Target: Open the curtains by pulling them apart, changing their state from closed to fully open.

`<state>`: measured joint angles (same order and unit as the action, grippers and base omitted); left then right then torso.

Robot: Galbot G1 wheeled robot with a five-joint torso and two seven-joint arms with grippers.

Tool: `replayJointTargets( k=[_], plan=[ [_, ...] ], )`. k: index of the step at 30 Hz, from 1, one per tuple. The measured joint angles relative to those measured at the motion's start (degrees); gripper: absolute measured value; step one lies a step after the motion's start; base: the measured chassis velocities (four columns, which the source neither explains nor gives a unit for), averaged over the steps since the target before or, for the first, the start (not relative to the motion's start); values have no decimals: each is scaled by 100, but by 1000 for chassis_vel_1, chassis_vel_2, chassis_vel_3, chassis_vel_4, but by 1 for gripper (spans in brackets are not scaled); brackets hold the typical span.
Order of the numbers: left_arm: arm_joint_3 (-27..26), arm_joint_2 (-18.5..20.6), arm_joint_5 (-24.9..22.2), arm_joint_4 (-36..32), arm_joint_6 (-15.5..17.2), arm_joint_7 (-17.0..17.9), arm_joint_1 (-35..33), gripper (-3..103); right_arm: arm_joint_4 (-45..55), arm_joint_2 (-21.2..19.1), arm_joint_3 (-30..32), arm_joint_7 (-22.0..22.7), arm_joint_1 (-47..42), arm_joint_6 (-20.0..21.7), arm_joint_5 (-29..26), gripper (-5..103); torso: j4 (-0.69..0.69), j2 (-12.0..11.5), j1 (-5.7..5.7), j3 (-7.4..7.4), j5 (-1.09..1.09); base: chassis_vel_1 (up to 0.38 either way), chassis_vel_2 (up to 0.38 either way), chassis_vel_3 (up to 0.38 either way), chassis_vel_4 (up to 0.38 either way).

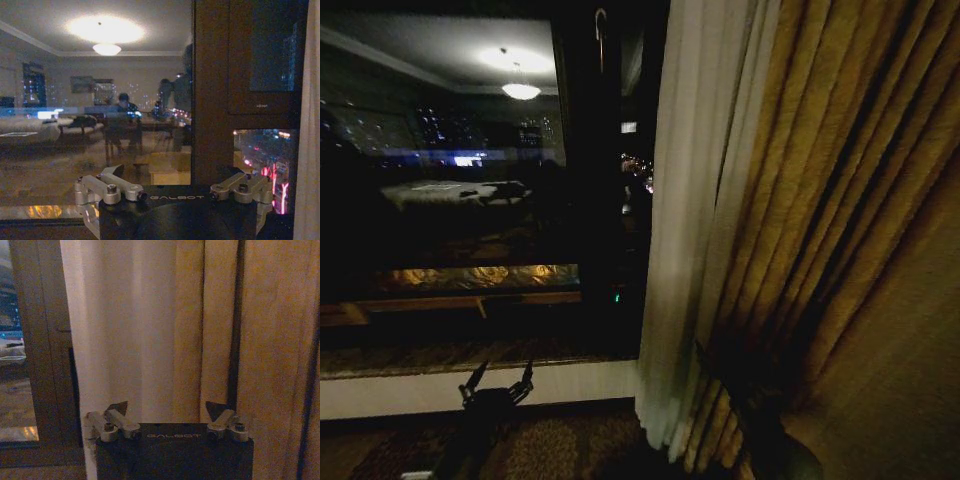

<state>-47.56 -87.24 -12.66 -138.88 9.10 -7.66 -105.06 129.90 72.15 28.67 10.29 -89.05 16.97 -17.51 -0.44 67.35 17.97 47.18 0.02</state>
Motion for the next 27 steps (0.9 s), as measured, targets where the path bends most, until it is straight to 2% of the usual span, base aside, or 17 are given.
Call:
replayJointTargets(
  k=[2,5,10,16,19,27],
  plan=[
    [1,8,-1,0,14,4,11,100,24,11,-19,8,0,0,37,91,0,0,0,0,0,0,0,0,0],
    [73,50,-8,-49,173,4,34,100,148,-4,-109,60,-1,11,232,100,0,0,0,0,0,0,0,0,0],
    [96,22,118,20,218,-63,87,100,228,-123,-176,69,-85,38,304,100,0,0,0,0,0,27,23,-30,-25],
    [16,110,12,14,300,-62,144,100,258,-200,-222,70,-132,40,294,100,0,0,0,0,1,137,114,-106,-121],
    [-3,146,-74,0,410,-19,247,100,246,-201,-343,69,-31,56,278,100,0,0,0,0,1,213,212,-238,-202],
    [-56,70,-88,125,411,2,285,100,126,-227,-325,69,8,66,161,100,0,0,0,1,-1,285,299,-296,-291]
  ],
)
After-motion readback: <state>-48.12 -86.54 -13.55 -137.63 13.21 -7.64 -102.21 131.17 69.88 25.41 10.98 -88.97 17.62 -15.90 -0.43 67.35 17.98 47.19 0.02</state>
